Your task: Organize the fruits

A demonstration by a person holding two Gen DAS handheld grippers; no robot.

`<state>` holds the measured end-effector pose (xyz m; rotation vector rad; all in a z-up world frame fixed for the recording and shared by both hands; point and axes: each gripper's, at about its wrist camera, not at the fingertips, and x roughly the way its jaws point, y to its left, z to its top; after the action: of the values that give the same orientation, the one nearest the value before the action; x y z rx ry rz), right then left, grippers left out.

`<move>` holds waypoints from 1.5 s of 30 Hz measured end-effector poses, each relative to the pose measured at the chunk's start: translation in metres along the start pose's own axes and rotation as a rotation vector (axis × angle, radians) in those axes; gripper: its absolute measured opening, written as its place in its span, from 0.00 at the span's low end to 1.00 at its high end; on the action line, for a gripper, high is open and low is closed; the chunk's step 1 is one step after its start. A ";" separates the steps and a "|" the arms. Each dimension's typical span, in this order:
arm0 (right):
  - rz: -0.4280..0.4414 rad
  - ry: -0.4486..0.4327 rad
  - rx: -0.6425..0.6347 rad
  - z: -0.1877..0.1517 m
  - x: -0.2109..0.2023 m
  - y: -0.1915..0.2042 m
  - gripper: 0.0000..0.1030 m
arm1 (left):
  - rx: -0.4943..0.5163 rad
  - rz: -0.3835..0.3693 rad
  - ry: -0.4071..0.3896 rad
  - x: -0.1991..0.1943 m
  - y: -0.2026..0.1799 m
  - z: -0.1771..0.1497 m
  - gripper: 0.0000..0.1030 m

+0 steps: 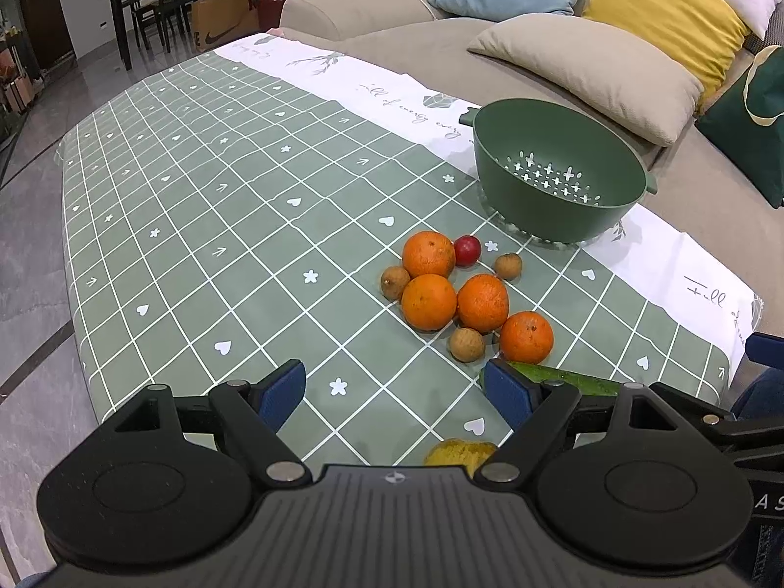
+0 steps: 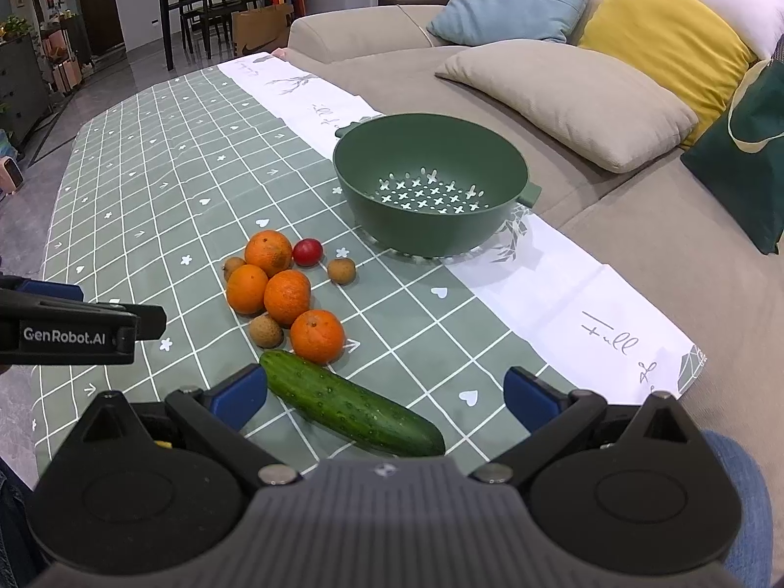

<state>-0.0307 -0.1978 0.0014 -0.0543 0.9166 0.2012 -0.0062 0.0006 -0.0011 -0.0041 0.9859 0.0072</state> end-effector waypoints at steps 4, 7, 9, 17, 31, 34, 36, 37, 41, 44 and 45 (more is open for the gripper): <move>-0.001 0.000 -0.001 0.000 0.000 0.000 0.96 | -0.001 0.000 0.003 0.000 0.000 -0.001 0.94; -0.002 0.002 -0.001 -0.001 0.000 0.000 0.96 | -0.002 -0.001 0.005 0.001 0.000 -0.002 0.94; -0.003 0.002 0.000 -0.001 0.000 -0.001 0.96 | -0.002 -0.001 0.005 0.001 0.000 -0.002 0.94; -0.003 0.003 0.000 -0.002 0.002 0.000 0.96 | -0.001 0.000 0.006 0.001 0.000 -0.003 0.94; -0.005 0.004 0.000 -0.003 0.002 -0.001 0.96 | -0.002 0.001 0.007 0.001 0.000 -0.002 0.94; -0.006 0.004 -0.001 -0.004 0.002 -0.001 0.96 | -0.003 0.002 0.006 0.001 -0.001 -0.005 0.94; -0.005 0.006 -0.001 -0.005 0.002 -0.001 0.96 | -0.003 0.002 0.008 0.001 -0.001 -0.004 0.94; -0.006 0.007 -0.001 -0.005 0.002 0.000 0.96 | -0.003 0.002 0.008 0.002 -0.001 -0.005 0.94; -0.007 0.007 -0.001 -0.005 0.002 0.000 0.96 | -0.004 0.002 0.009 0.001 0.000 -0.006 0.94; -0.007 0.007 -0.003 -0.005 0.002 0.000 0.96 | -0.003 0.002 0.009 0.002 0.000 -0.005 0.94; -0.007 0.008 -0.003 -0.005 0.002 0.000 0.96 | -0.003 0.002 0.009 0.001 0.000 -0.005 0.94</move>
<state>-0.0334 -0.1981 -0.0032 -0.0612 0.9236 0.1955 -0.0091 0.0003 -0.0049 -0.0060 0.9952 0.0103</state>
